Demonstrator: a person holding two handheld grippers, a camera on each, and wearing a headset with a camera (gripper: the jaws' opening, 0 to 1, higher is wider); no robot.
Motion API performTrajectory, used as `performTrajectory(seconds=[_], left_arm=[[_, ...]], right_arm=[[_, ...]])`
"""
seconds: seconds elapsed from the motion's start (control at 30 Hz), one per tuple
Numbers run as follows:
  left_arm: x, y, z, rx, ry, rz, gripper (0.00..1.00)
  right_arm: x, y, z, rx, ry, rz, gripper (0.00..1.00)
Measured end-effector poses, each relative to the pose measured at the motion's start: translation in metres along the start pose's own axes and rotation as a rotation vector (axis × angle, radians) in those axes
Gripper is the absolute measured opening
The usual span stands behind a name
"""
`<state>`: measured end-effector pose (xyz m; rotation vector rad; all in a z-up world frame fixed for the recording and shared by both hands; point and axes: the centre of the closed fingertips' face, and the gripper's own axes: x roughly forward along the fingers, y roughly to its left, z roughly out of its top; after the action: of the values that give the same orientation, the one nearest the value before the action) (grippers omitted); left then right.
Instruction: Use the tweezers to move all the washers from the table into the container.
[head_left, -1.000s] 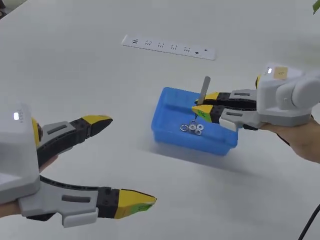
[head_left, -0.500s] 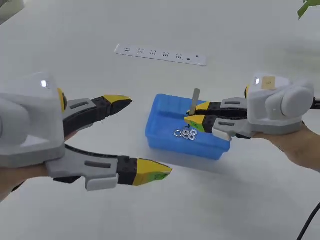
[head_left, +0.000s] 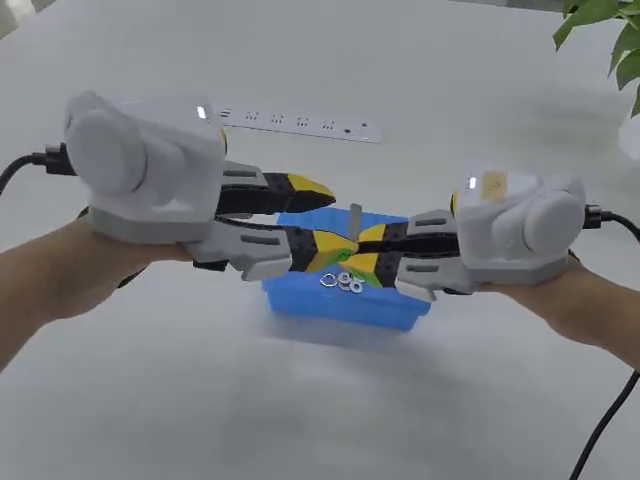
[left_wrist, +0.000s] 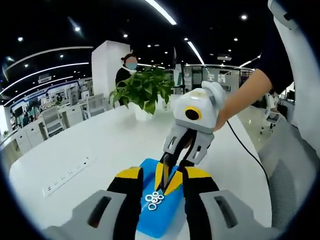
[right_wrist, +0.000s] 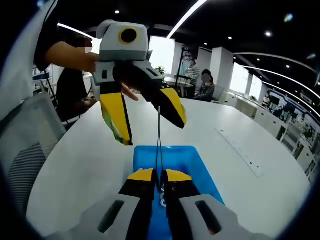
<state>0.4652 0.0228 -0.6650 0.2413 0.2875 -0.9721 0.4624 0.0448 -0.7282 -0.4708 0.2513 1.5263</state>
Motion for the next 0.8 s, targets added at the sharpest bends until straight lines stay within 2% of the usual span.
performTrajectory(seconds=[0.2, 0.33, 0.4, 0.43, 0.5, 0.63, 0.67, 0.8], left_arm=[[0.0, -0.007, 0.003, 0.023, 0.0, -0.068, 0.2], [-0.001, -0.009, 0.005, 0.037, -0.002, -0.085, 0.17], [-0.002, -0.012, 0.005, 0.042, -0.003, -0.108, 0.08], [-0.002, -0.014, 0.006, 0.043, -0.002, -0.114, 0.08], [-0.002, -0.012, 0.004, 0.073, 0.014, -0.116, 0.07], [-0.005, -0.015, 0.006, 0.245, 0.034, -0.12, 0.06], [-0.006, -0.017, 0.006, 0.245, 0.034, -0.124, 0.05], [-0.012, -0.013, 0.011, 0.256, 0.024, -0.108, 0.05]], right_arm=[[-0.001, 0.001, -0.002, -0.007, 0.006, 0.018, 0.07], [-0.001, 0.002, -0.001, -0.013, 0.006, 0.027, 0.07], [-0.001, 0.004, 0.0, -0.02, 0.009, 0.032, 0.07], [-0.001, 0.005, 0.0, -0.022, 0.011, 0.038, 0.07], [0.0, 0.006, 0.0, -0.034, 0.015, 0.044, 0.07], [-0.002, 0.005, 0.004, -0.04, 0.007, 0.04, 0.08], [-0.002, 0.004, 0.005, -0.044, 0.006, 0.039, 0.08], [-0.003, 0.003, 0.013, -0.057, -0.003, 0.032, 0.11]])
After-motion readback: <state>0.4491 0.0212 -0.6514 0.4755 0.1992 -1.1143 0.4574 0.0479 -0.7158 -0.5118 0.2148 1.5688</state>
